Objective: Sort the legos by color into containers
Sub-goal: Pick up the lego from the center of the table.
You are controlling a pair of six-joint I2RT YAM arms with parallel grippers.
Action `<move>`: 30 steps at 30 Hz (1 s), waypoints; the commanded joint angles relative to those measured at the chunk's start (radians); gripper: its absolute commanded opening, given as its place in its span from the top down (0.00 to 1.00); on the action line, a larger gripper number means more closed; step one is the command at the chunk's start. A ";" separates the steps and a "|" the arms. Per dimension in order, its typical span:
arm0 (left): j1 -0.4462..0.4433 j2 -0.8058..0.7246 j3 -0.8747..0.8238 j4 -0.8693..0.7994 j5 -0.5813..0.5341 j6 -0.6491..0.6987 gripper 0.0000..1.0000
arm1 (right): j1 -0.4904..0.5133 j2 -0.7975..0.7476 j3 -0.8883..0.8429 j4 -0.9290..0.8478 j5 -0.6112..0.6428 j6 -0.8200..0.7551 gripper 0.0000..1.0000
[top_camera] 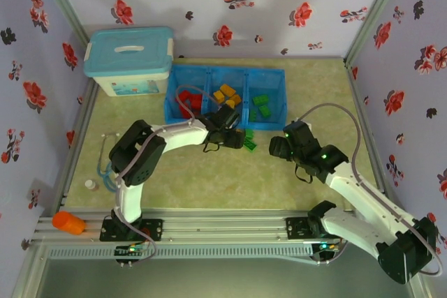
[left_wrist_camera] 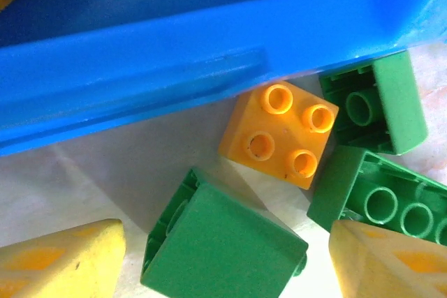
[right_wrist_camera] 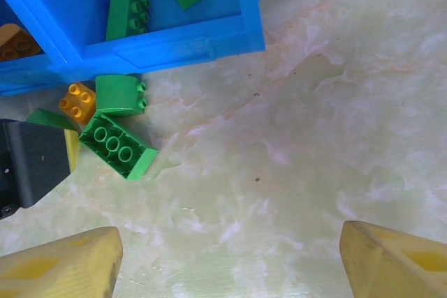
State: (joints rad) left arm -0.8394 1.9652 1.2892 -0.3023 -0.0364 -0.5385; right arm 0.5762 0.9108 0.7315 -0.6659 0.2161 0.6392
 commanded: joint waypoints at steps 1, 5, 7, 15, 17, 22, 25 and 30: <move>0.006 0.031 0.038 -0.055 -0.017 0.032 0.25 | 0.005 -0.018 -0.022 0.006 0.002 0.017 0.18; 0.006 0.043 0.051 -0.063 -0.025 0.038 0.34 | 0.005 -0.026 -0.028 0.009 -0.005 0.021 0.18; 0.007 0.045 0.054 -0.065 -0.026 0.040 0.40 | 0.005 -0.029 -0.032 0.012 -0.006 0.022 0.18; -0.029 0.008 0.038 -0.096 -0.065 0.038 0.54 | 0.005 -0.054 -0.050 0.004 -0.011 0.035 0.19; -0.046 -0.020 0.026 -0.102 -0.081 0.030 0.56 | 0.005 -0.067 -0.060 -0.005 -0.007 0.041 0.19; -0.088 -0.109 0.038 -0.130 -0.102 0.036 0.56 | 0.005 -0.127 -0.097 -0.040 0.029 0.071 0.19; -0.096 -0.143 0.085 -0.156 -0.106 0.051 0.57 | 0.004 -0.156 -0.119 -0.059 0.052 0.099 0.19; -0.096 -0.113 0.213 -0.212 -0.102 0.086 0.57 | 0.004 -0.191 -0.165 -0.061 0.049 0.135 0.19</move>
State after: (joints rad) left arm -0.9398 1.8553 1.4273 -0.4557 -0.1158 -0.4931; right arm 0.5762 0.7410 0.5938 -0.6918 0.2363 0.7273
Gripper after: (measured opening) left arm 0.492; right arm 0.813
